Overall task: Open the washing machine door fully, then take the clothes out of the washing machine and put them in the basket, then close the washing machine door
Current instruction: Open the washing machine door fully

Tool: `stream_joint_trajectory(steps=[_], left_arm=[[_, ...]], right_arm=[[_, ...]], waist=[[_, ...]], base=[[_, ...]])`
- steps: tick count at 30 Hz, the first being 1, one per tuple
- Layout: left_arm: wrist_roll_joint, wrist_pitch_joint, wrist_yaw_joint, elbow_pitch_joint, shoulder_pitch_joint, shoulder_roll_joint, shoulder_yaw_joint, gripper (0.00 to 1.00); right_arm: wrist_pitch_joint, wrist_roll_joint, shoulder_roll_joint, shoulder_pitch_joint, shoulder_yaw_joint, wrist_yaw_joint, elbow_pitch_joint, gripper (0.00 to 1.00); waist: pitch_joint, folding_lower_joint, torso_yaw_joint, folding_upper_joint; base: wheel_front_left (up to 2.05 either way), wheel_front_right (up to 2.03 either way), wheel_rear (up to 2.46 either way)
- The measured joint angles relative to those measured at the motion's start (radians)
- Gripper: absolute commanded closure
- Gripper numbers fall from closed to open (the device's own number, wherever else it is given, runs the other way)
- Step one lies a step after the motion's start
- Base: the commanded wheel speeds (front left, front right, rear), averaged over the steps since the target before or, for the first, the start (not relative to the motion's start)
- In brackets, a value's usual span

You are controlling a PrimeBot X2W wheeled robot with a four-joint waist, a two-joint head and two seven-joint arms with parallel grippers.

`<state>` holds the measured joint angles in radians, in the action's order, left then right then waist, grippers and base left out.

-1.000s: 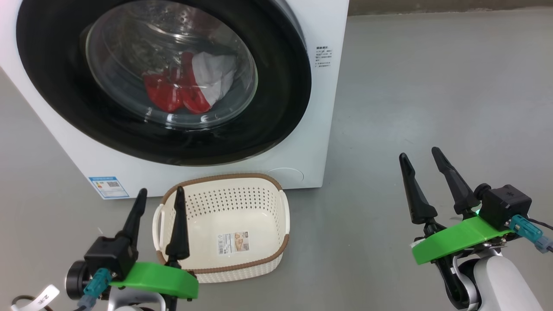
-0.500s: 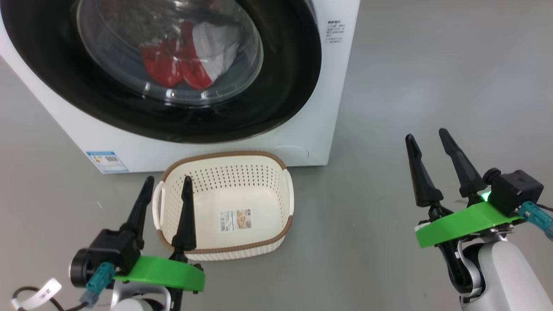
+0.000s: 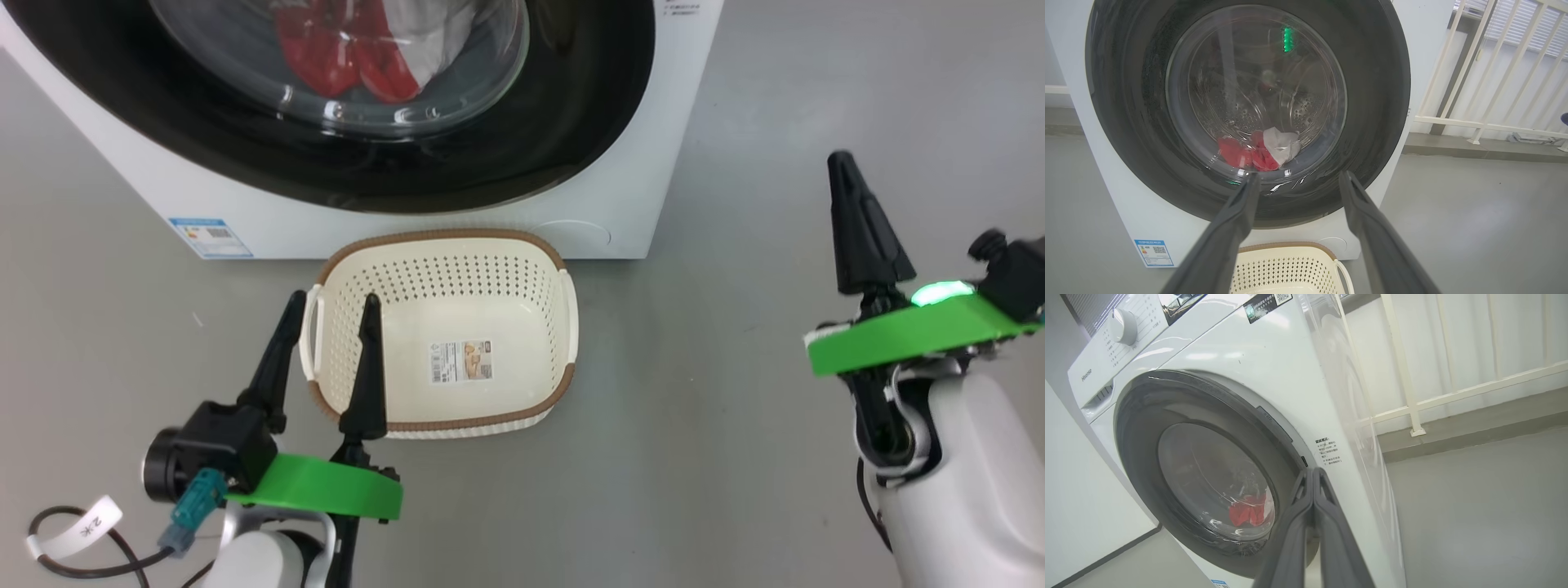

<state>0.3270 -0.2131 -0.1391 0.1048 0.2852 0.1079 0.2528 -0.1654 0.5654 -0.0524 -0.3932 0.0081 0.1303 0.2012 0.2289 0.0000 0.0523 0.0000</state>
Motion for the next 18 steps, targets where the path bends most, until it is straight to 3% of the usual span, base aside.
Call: stream_joint_trajectory(steps=[18], left_arm=[[0.010, -0.026, 0.017, -0.005, 0.077, -0.026, 0.012, 0.00]], right_arm=[[0.141, 0.288, -0.005, -0.305, -0.044, 0.000, 0.121, 1.00]], waist=[[0.133, 0.0000, 0.055, 0.0000]], base=[[0.00, 0.00, 0.00]])
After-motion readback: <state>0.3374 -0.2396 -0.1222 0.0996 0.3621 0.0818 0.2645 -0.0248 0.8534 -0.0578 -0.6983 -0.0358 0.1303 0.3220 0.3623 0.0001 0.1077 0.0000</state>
